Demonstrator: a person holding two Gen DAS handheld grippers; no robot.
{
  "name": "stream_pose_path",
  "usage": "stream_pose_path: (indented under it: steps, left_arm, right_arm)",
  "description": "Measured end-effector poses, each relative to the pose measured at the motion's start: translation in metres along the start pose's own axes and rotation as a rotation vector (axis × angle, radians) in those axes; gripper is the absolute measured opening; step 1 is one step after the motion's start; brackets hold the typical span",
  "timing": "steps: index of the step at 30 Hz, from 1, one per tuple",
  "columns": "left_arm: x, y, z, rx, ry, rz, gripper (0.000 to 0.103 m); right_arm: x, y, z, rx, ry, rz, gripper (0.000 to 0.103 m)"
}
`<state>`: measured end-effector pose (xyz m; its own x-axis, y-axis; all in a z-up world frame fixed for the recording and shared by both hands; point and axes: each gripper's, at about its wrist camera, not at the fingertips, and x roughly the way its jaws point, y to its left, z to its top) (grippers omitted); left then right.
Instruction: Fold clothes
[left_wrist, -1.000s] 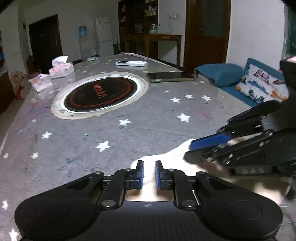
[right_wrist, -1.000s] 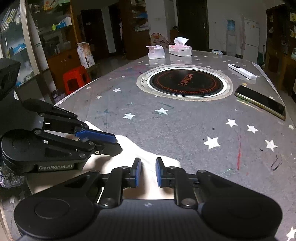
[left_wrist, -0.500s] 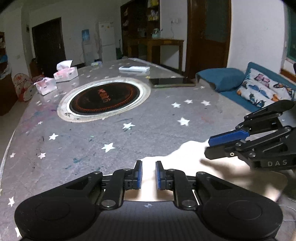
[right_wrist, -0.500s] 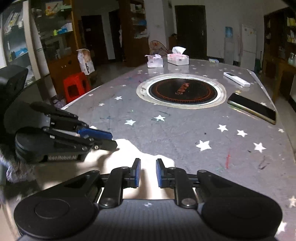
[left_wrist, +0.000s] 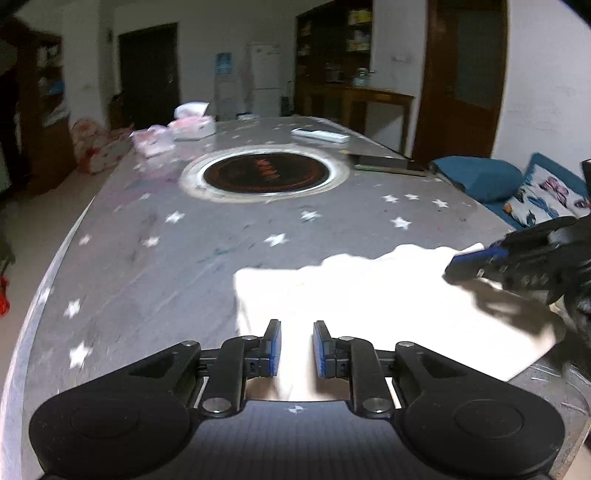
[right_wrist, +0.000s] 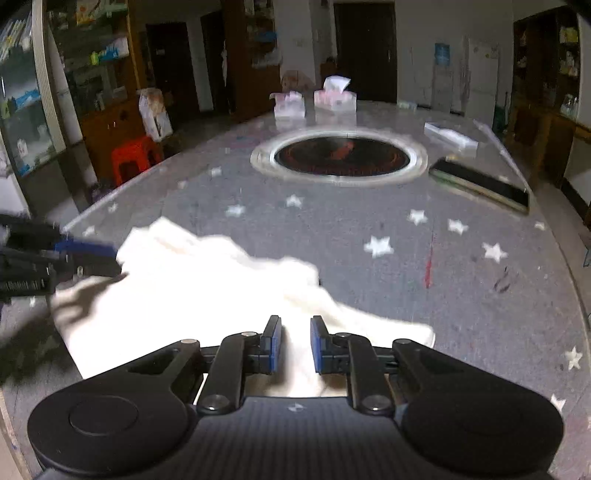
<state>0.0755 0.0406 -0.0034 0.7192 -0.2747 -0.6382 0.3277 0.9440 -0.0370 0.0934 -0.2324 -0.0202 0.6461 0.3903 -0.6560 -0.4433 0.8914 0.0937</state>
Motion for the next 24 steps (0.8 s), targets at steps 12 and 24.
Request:
stream_pose_path:
  steps: [12,24]
  left_arm:
    - [0.005,0.010,-0.006,-0.072,0.028,0.000,0.030]
    - [-0.010,0.020,-0.021,-0.223,0.079,-0.083,0.030]
  right_arm:
    - [-0.001,0.001,0.012,-0.005,-0.007,0.007,0.016]
    - [-0.004,0.042,-0.008,-0.180,0.066,0.119,0.017]
